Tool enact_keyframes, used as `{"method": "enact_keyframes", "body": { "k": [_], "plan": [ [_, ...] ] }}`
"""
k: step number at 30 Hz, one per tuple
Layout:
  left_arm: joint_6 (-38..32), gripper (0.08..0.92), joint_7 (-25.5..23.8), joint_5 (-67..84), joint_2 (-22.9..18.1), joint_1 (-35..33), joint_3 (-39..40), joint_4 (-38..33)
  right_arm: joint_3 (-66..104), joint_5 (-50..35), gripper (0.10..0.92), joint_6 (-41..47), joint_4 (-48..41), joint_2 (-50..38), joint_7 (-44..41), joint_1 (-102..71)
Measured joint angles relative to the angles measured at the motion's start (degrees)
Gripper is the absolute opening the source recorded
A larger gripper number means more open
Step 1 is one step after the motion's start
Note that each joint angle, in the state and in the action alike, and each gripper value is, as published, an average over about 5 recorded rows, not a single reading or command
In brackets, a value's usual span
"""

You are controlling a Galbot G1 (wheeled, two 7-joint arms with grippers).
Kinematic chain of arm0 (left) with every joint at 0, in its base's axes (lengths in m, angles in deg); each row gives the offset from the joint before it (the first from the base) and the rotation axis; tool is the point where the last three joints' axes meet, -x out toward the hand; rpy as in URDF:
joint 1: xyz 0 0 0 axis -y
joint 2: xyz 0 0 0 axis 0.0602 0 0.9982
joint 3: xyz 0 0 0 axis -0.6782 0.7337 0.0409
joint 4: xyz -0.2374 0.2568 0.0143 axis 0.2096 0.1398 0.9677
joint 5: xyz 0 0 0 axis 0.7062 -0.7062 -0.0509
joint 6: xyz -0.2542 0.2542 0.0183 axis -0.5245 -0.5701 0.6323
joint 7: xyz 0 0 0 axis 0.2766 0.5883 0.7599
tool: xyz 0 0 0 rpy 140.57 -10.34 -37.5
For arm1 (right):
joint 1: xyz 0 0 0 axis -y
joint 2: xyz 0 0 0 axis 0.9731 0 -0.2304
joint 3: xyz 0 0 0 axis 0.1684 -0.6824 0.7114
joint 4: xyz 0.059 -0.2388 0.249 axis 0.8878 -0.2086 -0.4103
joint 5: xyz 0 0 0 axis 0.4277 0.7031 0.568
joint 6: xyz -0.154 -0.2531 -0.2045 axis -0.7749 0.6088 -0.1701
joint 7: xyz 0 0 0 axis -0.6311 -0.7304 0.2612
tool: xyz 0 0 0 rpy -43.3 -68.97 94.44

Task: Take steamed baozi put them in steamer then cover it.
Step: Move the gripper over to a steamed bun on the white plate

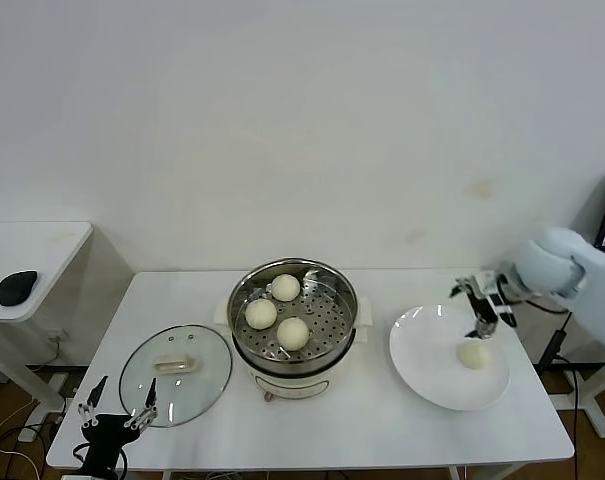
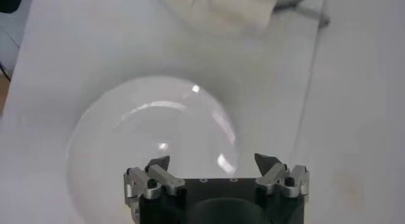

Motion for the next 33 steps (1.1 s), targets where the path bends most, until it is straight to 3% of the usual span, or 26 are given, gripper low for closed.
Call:
{"method": "enact_keyframes", "body": {
  "k": [15, 33],
  "plan": [
    [0.0, 0.823, 0.0, -0.5, -0.5, -1.3, -0.3, -0.3, 16.5, 7.3, 0.823, -1.0, -7.7, 1.0, 1.0, -20.4],
    [0.1, 0.823, 0.0, -0.4, -0.4, -0.6, -0.9, 0.8, 18.4, 9.5, 0.820, -2.0, -16.5, 8.0, 1.8, -21.5]
  ]
}}
